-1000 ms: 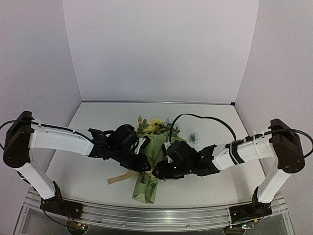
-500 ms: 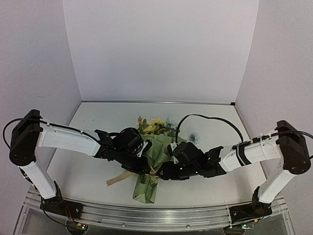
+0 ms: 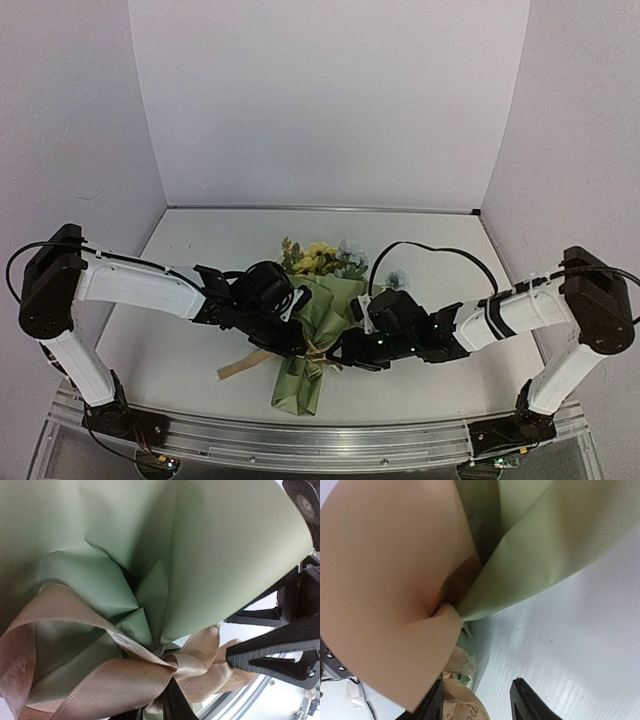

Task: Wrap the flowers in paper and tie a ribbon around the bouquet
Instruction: Tie the half-tied ribbon around the folded bouquet.

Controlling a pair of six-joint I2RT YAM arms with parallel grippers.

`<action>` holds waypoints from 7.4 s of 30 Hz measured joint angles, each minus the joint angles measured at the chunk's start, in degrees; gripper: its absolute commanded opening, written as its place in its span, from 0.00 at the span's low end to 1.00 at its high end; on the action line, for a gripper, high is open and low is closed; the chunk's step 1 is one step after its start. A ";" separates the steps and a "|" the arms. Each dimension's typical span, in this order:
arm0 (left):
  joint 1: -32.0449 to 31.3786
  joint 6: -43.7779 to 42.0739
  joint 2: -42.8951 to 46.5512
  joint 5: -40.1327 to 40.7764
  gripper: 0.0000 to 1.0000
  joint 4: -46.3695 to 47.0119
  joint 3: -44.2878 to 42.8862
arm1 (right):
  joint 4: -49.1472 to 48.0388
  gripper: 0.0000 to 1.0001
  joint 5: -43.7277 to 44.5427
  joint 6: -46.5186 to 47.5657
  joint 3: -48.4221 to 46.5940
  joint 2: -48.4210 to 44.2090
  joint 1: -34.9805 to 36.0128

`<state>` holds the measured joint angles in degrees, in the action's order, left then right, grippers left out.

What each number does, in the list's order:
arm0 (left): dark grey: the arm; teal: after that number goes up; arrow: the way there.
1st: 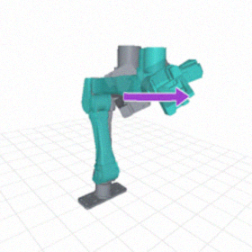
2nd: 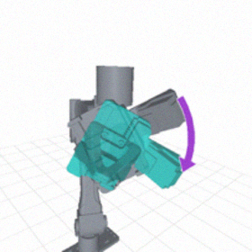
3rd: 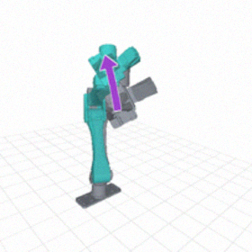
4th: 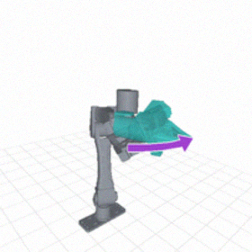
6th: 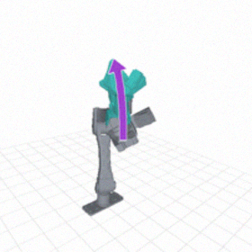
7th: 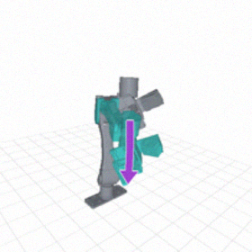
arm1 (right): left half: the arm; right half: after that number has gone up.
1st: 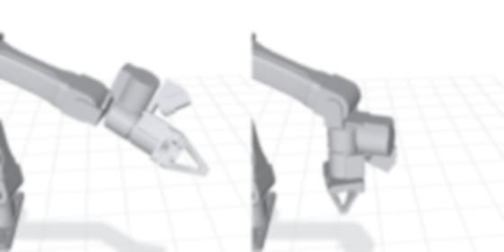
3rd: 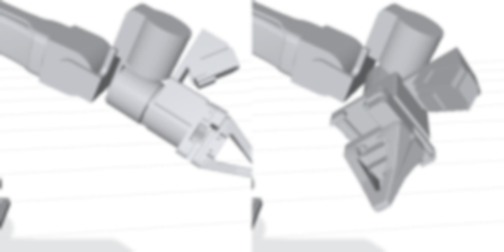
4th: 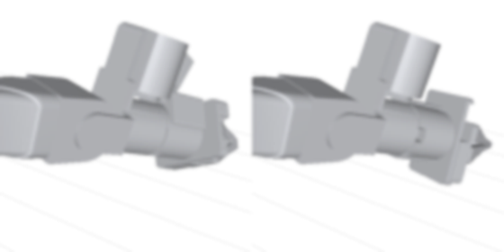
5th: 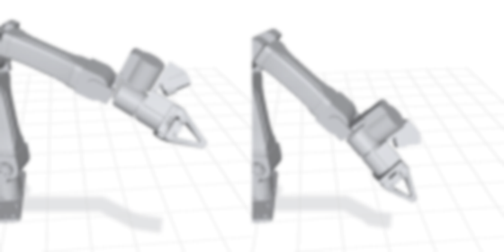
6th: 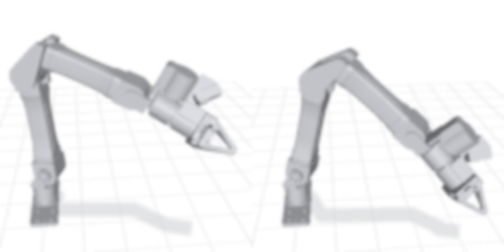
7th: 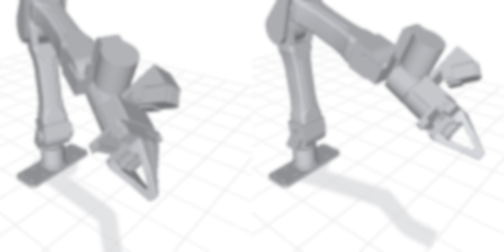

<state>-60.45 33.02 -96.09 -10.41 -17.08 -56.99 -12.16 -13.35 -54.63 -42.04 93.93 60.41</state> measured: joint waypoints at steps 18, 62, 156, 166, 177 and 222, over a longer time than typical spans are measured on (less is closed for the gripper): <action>0.00 -0.03 0.00 0.03 0.14 0.03 0.00 | 2.74 0.30 -0.72 2.84 0.15 -3.09 4.18; 0.00 -0.12 0.00 -0.02 0.14 0.13 0.00 | -4.74 0.32 -2.69 0.52 4.70 -0.63 0.60; 7.78 28.38 3.87 -5.86 0.41 9.51 4.44 | 10.33 0.00 14.06 0.83 0.59 -6.54 2.04; 7.50 28.03 2.09 -5.55 0.41 7.60 1.63 | 10.35 0.00 14.21 0.96 0.59 -6.54 2.30; 7.29 26.17 -2.50 -4.19 0.17 5.81 -2.46 | 10.46 0.00 14.69 0.96 1.25 -6.54 2.92; -0.07 12.26 7.20 17.48 0.00 0.72 5.40 | 35.72 0.00 33.56 2.39 -6.27 -7.76 6.59</action>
<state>-60.51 45.29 -88.89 7.07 -16.36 -51.59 23.57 20.22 -52.24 -48.32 86.17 67.00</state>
